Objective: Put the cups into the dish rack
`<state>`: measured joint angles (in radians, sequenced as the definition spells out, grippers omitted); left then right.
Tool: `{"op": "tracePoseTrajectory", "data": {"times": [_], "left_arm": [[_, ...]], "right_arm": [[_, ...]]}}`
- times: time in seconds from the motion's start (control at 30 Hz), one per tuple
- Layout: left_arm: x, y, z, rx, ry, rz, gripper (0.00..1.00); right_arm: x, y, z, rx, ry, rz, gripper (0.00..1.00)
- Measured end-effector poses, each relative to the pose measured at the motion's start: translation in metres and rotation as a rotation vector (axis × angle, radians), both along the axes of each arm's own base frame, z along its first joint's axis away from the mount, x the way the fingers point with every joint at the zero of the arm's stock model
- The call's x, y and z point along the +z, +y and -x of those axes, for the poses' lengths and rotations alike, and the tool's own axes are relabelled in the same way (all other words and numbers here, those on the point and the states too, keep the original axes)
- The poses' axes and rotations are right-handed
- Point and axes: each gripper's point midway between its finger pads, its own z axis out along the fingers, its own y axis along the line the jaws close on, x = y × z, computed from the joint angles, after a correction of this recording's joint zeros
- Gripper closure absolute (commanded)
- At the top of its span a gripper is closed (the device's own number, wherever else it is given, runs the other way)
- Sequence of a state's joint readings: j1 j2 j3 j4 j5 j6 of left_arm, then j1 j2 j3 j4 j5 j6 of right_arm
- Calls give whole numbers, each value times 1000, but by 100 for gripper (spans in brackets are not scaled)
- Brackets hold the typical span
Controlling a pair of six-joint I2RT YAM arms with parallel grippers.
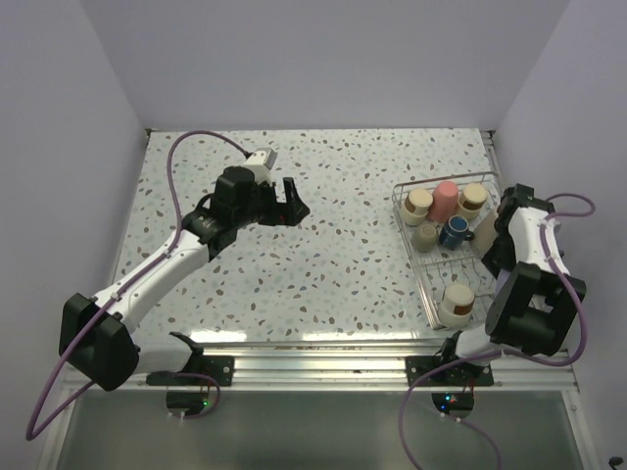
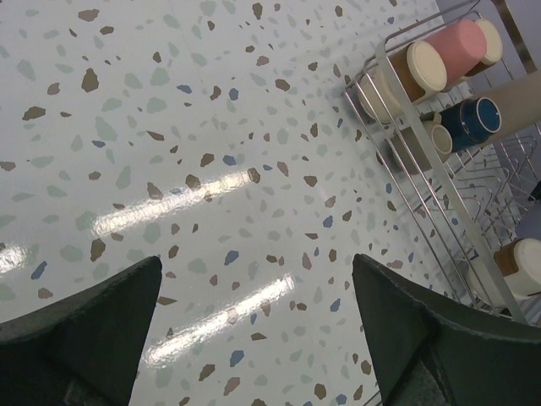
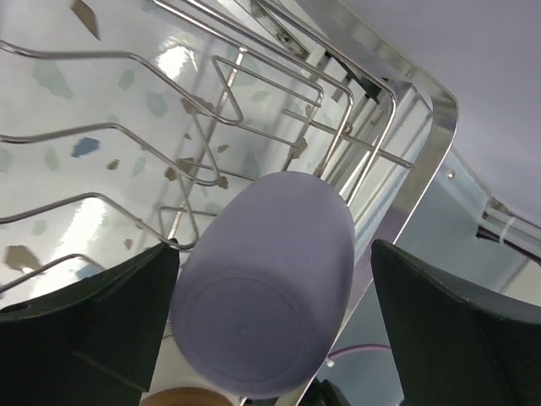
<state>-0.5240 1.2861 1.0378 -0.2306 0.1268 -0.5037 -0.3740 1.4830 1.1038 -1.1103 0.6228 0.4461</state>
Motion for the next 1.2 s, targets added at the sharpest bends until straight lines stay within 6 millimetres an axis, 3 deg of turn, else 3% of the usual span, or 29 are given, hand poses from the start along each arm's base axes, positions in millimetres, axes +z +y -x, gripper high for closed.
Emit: {"op": "tracePoseTrajectory", "data": {"times": [0.13, 0.33, 0.53, 0.67, 0.83, 0.93, 1.07, 1.2], "left_arm": [[0, 1, 1, 0, 7, -7, 3], [10, 1, -4, 2, -7, -20, 3], [11, -4, -11, 1, 2, -25, 3], [5, -4, -16, 11, 25, -46, 2], [6, 2, -22, 51, 19, -73, 1], [8, 7, -27, 84, 5, -84, 1], [8, 15, -32, 135, -5, -106, 0], [7, 28, -40, 207, -23, -141, 0]], "right_arm": [[14, -1, -12, -10, -75, 8, 2], [57, -5, -38, -28, -246, 35, 2], [93, 8, -64, -4, -378, -2, 2], [124, 38, -94, 87, -503, -48, 2], [173, 108, -127, 295, -731, -205, 2], [208, 134, -121, 386, -899, -290, 2], [259, 163, -91, 521, -1118, -358, 2], [289, 194, -65, 657, -1249, -439, 2]]}}
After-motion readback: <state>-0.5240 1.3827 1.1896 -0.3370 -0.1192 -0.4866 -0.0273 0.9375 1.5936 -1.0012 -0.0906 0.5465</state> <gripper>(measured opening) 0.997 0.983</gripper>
